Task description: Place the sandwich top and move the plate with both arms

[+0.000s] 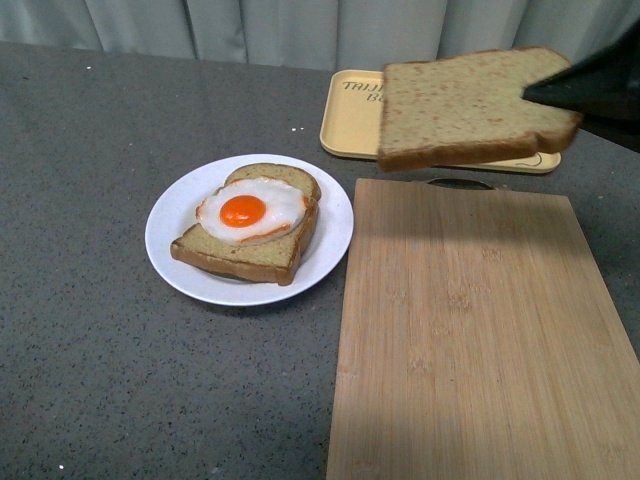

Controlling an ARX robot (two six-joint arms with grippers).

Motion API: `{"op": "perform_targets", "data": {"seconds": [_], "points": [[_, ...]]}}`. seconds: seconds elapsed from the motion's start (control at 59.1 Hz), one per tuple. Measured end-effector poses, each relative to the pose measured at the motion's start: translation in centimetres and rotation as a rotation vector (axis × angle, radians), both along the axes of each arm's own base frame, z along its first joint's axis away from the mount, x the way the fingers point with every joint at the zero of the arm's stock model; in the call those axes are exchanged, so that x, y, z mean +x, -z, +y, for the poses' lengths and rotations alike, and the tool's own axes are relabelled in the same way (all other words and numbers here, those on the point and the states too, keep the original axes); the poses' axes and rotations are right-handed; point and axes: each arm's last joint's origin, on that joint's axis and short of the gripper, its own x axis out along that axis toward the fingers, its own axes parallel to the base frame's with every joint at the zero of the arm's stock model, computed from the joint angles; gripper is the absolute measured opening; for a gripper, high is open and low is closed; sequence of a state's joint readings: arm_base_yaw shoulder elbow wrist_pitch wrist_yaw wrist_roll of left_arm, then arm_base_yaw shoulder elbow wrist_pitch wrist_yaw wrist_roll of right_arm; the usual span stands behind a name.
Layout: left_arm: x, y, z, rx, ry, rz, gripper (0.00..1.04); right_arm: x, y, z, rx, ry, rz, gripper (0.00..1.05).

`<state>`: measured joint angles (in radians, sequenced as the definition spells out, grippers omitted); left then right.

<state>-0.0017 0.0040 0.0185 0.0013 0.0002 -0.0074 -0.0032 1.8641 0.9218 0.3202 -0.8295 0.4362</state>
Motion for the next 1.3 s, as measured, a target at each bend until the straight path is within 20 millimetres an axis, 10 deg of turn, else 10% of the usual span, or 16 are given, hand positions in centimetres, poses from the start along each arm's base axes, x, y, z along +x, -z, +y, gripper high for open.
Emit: {"op": "perform_targets", "data": {"seconds": [0.254, 0.491, 0.744, 1.15, 1.302], "points": [[0.0, 0.0, 0.0, 0.000, 0.000, 0.000, 0.98, 2.8, 2.1, 9.1, 0.066, -0.159, 0.074, 0.03], [0.0, 0.0, 0.0, 0.000, 0.000, 0.000, 0.98, 4.2, 4.8, 12.8, 0.072, -0.205, 0.164, 0.03], [0.0, 0.0, 0.0, 0.000, 0.000, 0.000, 0.98, 4.7, 6.5, 13.2, 0.042, -0.194, 0.227, 0.03], [0.0, 0.0, 0.0, 0.000, 0.000, 0.000, 0.98, 3.0, 3.1, 10.9, -0.101, -0.085, -0.011, 0.79], [0.0, 0.0, 0.0, 0.000, -0.002, 0.001, 0.98, -0.1, 3.8, 8.5, -0.541, 0.493, -0.596, 0.53]]}}
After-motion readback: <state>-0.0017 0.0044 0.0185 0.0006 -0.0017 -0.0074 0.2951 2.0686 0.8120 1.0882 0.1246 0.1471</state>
